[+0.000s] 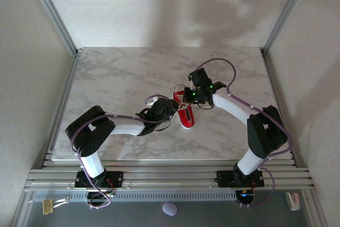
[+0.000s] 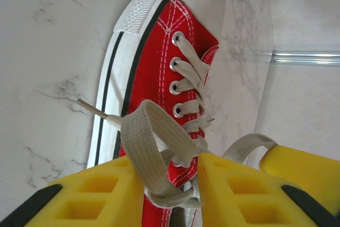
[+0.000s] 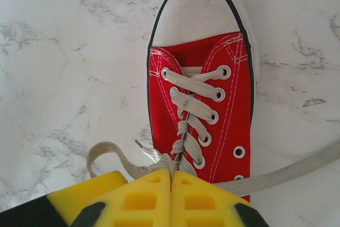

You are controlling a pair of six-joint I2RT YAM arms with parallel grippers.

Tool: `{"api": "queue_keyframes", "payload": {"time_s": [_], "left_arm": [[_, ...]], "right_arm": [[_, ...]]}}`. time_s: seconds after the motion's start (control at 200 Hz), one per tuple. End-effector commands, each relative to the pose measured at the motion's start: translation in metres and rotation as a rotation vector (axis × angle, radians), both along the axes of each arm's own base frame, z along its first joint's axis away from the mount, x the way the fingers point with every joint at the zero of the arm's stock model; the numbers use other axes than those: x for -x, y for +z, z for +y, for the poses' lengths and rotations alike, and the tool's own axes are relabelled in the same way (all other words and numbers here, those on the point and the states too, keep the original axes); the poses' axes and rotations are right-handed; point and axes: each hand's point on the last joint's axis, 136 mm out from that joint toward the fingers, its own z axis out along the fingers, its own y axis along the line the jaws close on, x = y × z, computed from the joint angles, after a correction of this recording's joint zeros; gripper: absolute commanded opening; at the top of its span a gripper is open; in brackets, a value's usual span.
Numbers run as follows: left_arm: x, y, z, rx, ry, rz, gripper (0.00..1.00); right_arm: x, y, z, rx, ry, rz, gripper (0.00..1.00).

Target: Tie the shoes

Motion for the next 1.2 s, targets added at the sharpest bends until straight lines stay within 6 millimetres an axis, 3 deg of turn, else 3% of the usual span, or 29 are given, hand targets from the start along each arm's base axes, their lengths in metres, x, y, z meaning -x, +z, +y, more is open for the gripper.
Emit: {"api": "queue_keyframes", "payload": {"time_s": [0.0,0.521,0.956,1.056,1.196], "left_arm": [[-0.007,-0.006,-0.001,-0.008,0.009,0.011,0.27],[-0.013,-0.009,0.006,-0.045,0.023,0.019,0.18],[-0.016,-0.009,0.010,-0.080,0.011,0.014,0.00],[-0.017,-0.005,0.010,-0.111,-0.027,-0.007,0.00],[-0.019,0.000,-0.005,-0.158,-0.190,-0.048,0.00]], "right_arm": [[0.000,0.001,-0.002,-0.009,-0.006,-0.003,0.00],[0.000,0.001,-0.001,-0.005,0.000,-0.001,0.00],[0.002,0.002,-0.008,0.026,-0.011,-0.010,0.00],[0.001,0.001,-0.016,0.072,-0.012,-0.023,0.00],[0.004,-0.001,-0.018,0.124,0.071,-0.050,0.00]]}}
